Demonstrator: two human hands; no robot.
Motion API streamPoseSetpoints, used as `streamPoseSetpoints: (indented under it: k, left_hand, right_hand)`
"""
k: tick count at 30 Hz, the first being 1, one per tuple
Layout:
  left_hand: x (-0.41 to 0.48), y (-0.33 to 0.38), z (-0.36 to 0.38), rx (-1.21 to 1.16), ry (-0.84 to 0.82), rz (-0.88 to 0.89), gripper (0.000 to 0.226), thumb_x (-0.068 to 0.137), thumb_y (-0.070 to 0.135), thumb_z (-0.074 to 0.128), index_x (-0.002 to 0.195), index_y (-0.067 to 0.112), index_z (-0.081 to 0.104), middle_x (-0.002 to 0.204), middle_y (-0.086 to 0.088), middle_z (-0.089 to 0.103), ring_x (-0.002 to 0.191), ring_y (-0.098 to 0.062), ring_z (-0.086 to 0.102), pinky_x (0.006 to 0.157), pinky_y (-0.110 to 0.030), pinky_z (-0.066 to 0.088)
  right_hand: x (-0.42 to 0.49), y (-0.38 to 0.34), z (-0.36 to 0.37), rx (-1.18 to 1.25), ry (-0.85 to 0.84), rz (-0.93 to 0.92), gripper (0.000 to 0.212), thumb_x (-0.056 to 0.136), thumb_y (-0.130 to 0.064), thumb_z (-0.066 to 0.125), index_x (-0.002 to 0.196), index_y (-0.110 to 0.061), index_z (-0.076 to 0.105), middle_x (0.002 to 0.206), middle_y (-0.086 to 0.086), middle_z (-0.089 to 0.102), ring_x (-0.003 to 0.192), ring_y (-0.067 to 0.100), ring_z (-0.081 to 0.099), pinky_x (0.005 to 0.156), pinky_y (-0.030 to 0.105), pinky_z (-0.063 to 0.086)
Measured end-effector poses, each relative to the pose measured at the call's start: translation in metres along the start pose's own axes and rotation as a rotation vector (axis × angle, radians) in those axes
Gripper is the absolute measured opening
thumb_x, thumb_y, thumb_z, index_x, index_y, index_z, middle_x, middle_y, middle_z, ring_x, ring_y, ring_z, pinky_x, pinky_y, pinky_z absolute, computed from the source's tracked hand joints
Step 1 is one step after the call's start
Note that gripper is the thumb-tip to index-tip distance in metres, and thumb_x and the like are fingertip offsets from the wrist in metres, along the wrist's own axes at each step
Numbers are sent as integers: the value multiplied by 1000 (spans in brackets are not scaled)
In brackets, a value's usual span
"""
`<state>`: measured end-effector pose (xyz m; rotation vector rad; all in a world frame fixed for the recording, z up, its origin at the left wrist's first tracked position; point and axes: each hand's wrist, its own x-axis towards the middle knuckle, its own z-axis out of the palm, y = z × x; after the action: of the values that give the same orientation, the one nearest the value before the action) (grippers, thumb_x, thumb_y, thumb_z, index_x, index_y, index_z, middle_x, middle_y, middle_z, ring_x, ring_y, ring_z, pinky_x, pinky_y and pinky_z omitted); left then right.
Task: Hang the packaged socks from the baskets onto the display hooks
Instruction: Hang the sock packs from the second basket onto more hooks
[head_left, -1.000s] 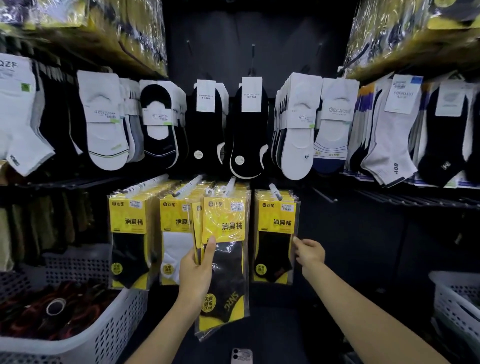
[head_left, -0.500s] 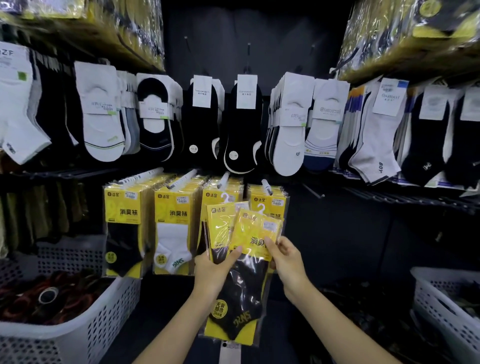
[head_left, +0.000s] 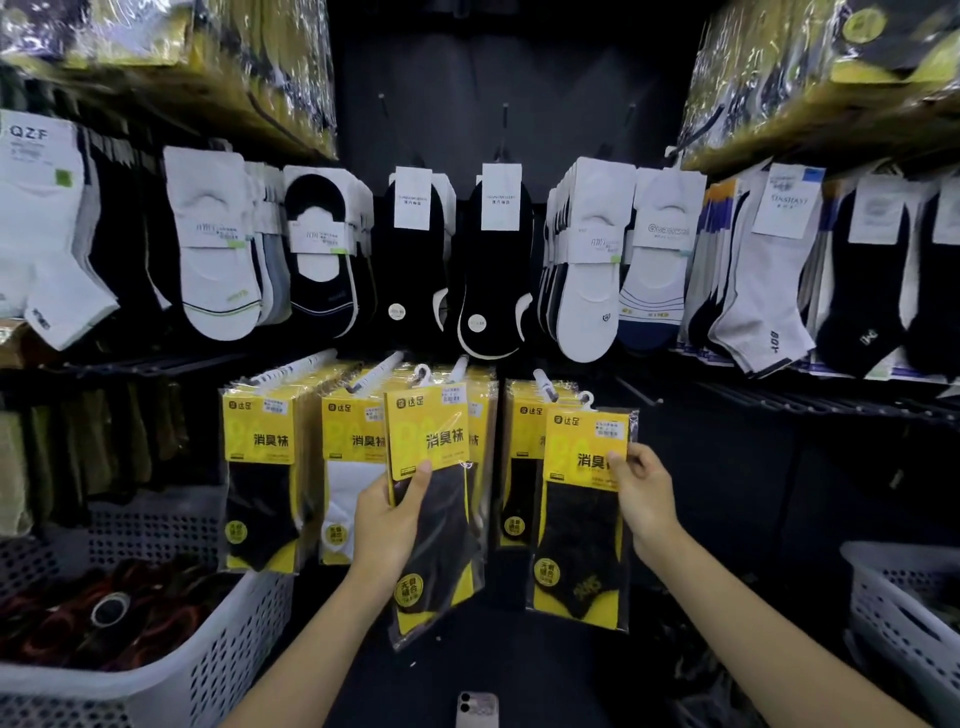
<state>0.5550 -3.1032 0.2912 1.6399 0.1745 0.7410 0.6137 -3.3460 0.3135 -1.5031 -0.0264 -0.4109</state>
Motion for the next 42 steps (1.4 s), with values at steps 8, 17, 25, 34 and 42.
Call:
streamPoseSetpoints:
  k: [8, 17, 25, 34, 42]
  left_hand:
    - [4, -2, 2, -5, -12, 4, 40, 87, 44, 59, 66, 10, 58, 58, 3, 53, 59, -10, 49, 53, -17, 37]
    - [5, 2, 0, -56, -31, 37, 30, 87, 40, 61, 68, 16, 62, 56, 9, 63, 57, 1, 58, 51, -7, 41]
    - [-8, -3, 16, -118, -130, 8, 16, 88, 32, 62, 76, 22, 65, 62, 18, 68, 66, 9, 63, 55, -5, 44]
    - [-33, 9, 59, -39, -435, 10, 22, 91, 33, 57, 106, 21, 67, 89, 13, 69, 79, 6, 63, 64, -3, 43]
    - [-36, 26, 71, -135, -569, -158, 49, 93, 39, 53, 137, 30, 36, 115, 7, 64, 109, -11, 61, 97, -35, 48]
  right_hand:
    - [22, 9, 35, -66, -71, 5, 7, 97, -13, 52, 91, -13, 56, 97, 13, 68, 92, 27, 64, 84, 40, 52]
    - [32, 44, 27, -119, 199, 290, 22, 85, -27, 70, 96, -9, 63, 102, 10, 65, 98, 26, 61, 91, 41, 52]
    - [-1, 30, 11, -9, 28, 258, 17, 94, -23, 58, 101, -7, 61, 87, 6, 64, 78, 16, 61, 71, 28, 54]
    - [-32, -10, 22, 54, -250, 135, 11, 93, -22, 59, 103, -18, 63, 94, 0, 73, 79, 6, 70, 58, 14, 52]
    - [-22, 0, -3, 117, 20, 134, 15, 91, -11, 61, 105, -5, 61, 92, 10, 70, 84, 22, 68, 73, 34, 57]
